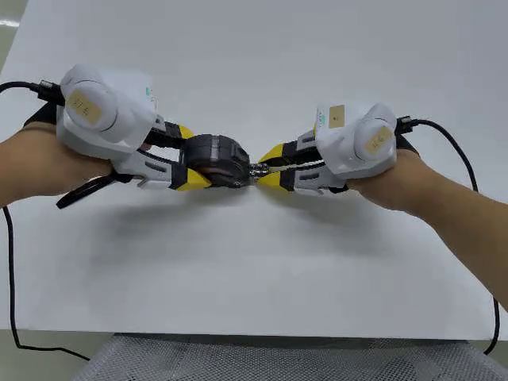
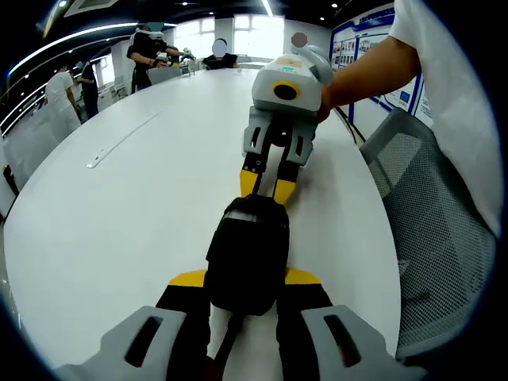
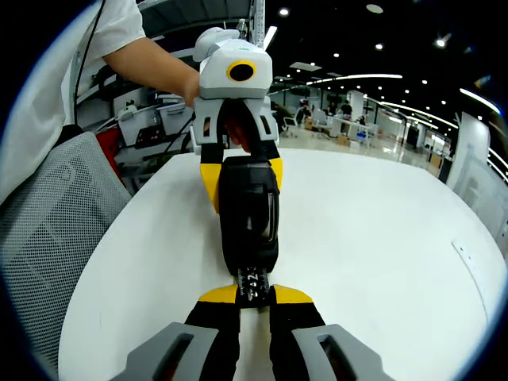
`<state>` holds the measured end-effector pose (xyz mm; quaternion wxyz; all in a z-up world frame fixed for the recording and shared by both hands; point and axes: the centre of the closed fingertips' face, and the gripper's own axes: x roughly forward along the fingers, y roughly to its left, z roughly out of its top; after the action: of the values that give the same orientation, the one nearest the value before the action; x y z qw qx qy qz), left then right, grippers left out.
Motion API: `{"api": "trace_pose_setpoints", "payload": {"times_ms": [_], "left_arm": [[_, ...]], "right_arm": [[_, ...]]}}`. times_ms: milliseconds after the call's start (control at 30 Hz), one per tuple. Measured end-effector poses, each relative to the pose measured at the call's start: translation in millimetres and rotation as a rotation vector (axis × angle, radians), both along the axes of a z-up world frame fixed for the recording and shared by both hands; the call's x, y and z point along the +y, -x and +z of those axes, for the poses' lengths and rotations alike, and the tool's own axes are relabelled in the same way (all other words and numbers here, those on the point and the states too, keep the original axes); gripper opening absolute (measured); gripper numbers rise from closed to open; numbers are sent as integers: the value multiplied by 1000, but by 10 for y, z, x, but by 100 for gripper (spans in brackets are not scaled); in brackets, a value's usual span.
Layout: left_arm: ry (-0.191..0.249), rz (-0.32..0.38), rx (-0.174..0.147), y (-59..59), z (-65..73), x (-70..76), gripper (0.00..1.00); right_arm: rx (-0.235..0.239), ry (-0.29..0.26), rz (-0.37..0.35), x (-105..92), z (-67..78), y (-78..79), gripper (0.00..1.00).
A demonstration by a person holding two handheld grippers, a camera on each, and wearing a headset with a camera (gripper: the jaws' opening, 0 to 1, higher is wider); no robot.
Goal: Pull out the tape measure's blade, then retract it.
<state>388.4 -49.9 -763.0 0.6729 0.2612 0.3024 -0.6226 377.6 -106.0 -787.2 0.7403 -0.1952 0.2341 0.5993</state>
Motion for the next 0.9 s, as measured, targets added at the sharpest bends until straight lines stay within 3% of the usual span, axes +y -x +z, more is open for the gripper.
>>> {"api": "trace_pose_setpoints", "payload": {"times_ms": [900], "left_arm": [[1, 5, -2, -6, 13, -16, 26]], "right_arm": [[-3, 24, -32, -380, 13, 19, 10]]}}
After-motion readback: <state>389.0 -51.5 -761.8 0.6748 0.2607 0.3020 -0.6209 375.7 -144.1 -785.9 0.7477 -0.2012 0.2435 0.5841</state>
